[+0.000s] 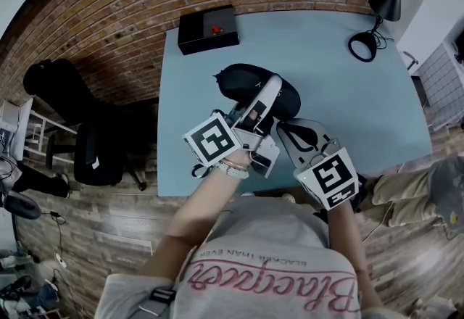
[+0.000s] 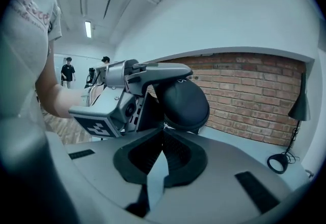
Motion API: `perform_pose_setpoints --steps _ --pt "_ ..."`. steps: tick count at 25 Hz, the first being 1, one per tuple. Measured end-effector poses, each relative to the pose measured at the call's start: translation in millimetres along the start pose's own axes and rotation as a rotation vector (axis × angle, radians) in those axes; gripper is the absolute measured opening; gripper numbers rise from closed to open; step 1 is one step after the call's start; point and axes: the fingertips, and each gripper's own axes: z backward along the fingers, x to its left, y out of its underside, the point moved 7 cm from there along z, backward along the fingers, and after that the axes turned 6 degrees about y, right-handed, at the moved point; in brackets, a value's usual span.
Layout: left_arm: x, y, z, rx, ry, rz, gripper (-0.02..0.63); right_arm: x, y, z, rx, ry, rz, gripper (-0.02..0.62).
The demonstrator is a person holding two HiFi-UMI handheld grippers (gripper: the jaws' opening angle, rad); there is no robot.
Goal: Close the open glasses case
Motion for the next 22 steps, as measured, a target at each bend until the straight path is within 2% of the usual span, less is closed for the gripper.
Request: perform_pose_setpoints --steps 4,7,10,14,18,22 --pt "2.2 1.6 1.0 0.044 -0.017 -0.076 0.252 0.4 7.3 -3.8 0.007 0.009 -0.012 0.018" --pt "-0.4 3.6 0.4 0.083 -0.012 -0.197 0.253 -1.0 12.4 -4.1 0.031 0.043 -0.003 0.018" --pt "-2.4 7.6 -0.1 0.135 -0.037 -0.368 0.253 -5.9 18.0 -0.3 0.033 0.062 -0.002 0.020" --pt "-3.1 16.8 -3.6 0.216 -0.064 -0.570 0.255 -5.2 17.5 2.3 0.024 0.020 0.001 0.020" --pt "-2.5 32.6 -4.6 0.317 -0.131 -0.872 0.256 2.3 5.5 7.6 -0.073 -0.035 -0.011 0.018" --pt "-6.9 40.3 -3.3 0.352 -0.134 -1.045 0.256 2.8 6.0 8.4 -0.060 -0.013 0.044 0.018"
